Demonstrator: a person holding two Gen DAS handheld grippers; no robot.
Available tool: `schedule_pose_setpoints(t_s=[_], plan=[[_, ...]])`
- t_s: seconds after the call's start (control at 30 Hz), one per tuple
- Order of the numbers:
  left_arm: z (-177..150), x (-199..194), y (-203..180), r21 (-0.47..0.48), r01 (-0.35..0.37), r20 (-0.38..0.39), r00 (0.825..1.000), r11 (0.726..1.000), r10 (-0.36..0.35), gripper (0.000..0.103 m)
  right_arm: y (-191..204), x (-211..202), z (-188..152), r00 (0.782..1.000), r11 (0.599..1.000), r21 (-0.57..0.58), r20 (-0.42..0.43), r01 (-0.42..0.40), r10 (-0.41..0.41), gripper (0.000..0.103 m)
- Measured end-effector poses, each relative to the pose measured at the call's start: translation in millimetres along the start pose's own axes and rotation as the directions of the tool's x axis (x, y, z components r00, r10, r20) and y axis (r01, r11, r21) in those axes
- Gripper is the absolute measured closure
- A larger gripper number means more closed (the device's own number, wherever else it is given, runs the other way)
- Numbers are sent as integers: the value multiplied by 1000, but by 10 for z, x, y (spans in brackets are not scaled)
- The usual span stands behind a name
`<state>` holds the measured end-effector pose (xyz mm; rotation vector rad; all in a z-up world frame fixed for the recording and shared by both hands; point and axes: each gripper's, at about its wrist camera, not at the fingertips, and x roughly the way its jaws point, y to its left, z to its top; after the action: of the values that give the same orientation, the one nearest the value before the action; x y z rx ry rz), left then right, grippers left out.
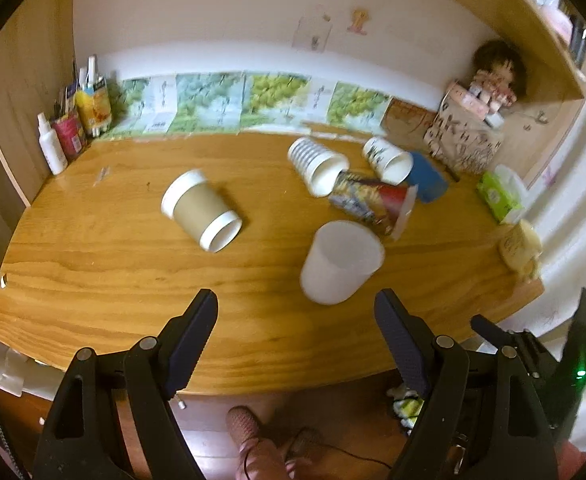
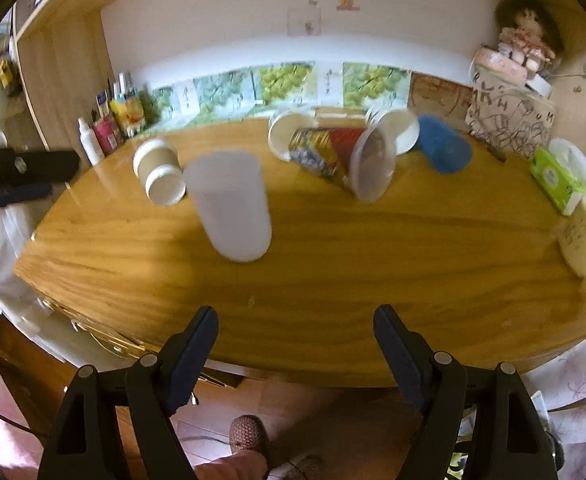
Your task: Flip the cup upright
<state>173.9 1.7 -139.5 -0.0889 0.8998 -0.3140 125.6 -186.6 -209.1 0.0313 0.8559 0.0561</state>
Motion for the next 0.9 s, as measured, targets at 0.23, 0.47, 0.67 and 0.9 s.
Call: schedule_pose_setpoints(t_s=[0.23, 0.47, 0.67, 0.9], plan=[[37, -488, -276, -53, -58, 137, 988, 997, 65, 19, -156, -615, 263, 998, 1000, 3, 64, 13, -13, 21], [16, -938, -433, -95, -107, 224, 966, 990, 126, 19, -164, -1180, 384, 995, 1000, -2, 103, -3, 3, 21], [-77, -1160, -496, -144, -115, 270, 951, 983, 151, 19, -165, -1574, 404, 987, 998, 30, 156, -47, 42, 21], [-247, -1335, -662, -136, -152, 318, 929, 979, 188, 12, -158, -1897, 310, 963, 999, 6, 266, -38, 35, 19]])
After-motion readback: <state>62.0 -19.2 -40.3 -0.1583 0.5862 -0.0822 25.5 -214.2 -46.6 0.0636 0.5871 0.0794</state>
